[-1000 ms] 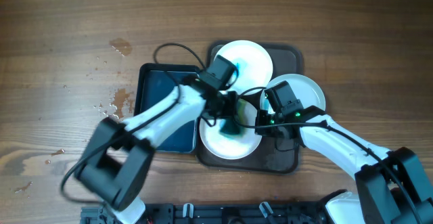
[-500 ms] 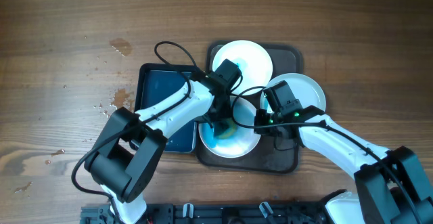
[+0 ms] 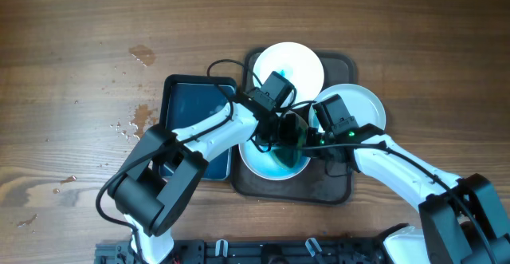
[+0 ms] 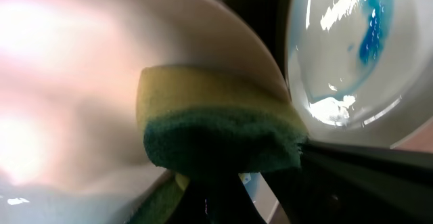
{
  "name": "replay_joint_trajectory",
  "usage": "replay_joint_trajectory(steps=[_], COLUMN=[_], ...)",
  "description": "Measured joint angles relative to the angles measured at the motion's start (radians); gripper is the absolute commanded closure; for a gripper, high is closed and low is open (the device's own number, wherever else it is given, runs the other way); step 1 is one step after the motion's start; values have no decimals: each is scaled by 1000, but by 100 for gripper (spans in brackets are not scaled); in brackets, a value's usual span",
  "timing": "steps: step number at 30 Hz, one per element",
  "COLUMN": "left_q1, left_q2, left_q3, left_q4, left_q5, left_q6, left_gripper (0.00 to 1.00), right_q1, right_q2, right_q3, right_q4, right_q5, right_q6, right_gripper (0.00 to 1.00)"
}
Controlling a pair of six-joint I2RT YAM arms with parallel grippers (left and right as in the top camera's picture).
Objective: Clean dirty plates on tray and stack at the side
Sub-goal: 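Tilt the plate with the right gripper and scrub it with the left-held sponge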
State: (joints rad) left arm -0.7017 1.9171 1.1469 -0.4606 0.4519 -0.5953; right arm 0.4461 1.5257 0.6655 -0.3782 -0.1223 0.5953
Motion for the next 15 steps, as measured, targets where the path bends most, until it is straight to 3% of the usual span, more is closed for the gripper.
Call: replay_joint_trajectory(steps=[7,10,15], left_q1=[40,73,77], left_q2=[-6,-39,-78], left_q3=[19,18,11], left_q4=[-239,-359,-408], left_q5=[-44,-186,-465], left_q6=[7,7,7], left_gripper=[96,96,96], right_q1=[3,4,9], right_q2=[0,0,2], right_q3=[0,0,0], right_q4=[10,10,19], right_q5=[-8,-8,-17], right_q6=[3,3,6], right_gripper=[96,96,96])
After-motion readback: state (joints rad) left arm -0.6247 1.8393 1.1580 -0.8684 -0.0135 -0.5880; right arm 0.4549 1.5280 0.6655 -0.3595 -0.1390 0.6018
